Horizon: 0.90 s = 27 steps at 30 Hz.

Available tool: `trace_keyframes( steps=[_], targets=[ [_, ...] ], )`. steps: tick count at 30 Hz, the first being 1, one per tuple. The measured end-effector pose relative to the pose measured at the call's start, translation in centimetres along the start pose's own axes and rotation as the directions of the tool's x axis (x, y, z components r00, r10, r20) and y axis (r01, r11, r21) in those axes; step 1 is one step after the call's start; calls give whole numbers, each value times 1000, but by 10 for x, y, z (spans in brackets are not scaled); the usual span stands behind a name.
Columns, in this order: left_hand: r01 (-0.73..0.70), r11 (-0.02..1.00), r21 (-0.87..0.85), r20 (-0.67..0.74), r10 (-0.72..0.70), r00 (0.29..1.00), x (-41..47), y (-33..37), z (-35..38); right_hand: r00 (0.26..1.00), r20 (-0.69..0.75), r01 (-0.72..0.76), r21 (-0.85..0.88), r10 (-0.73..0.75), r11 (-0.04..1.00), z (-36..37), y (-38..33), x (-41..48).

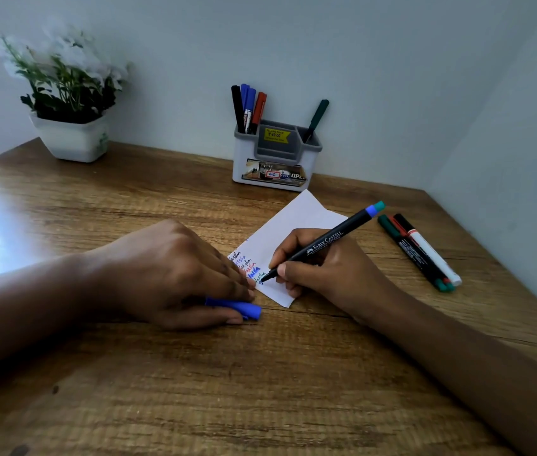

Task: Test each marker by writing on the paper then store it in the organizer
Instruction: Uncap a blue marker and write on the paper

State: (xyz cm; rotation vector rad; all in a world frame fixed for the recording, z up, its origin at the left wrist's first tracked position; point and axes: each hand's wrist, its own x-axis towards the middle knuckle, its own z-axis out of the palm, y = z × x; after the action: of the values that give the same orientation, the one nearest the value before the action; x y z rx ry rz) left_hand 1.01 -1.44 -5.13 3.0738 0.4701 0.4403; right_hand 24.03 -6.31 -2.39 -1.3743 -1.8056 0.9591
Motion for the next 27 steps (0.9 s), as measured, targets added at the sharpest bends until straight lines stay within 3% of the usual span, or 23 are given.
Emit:
trace_keyframes(
  steps=[4, 9, 27],
  targets=[
    [-19, 1000, -5, -8, 19, 1000, 1, -2, 2, 1000, 3, 15, -46, -15, 999, 1, 0, 1],
    [-27, 1000, -17, -22, 26, 999, 1, -2, 3, 1000, -29, -1, 51, 3, 999, 0, 4, 2],
    [-35, 999, -38, -55, 33, 998, 2, 1, 0, 999, -47, -22, -5, 22, 1000, 1, 6, 5]
  ],
)
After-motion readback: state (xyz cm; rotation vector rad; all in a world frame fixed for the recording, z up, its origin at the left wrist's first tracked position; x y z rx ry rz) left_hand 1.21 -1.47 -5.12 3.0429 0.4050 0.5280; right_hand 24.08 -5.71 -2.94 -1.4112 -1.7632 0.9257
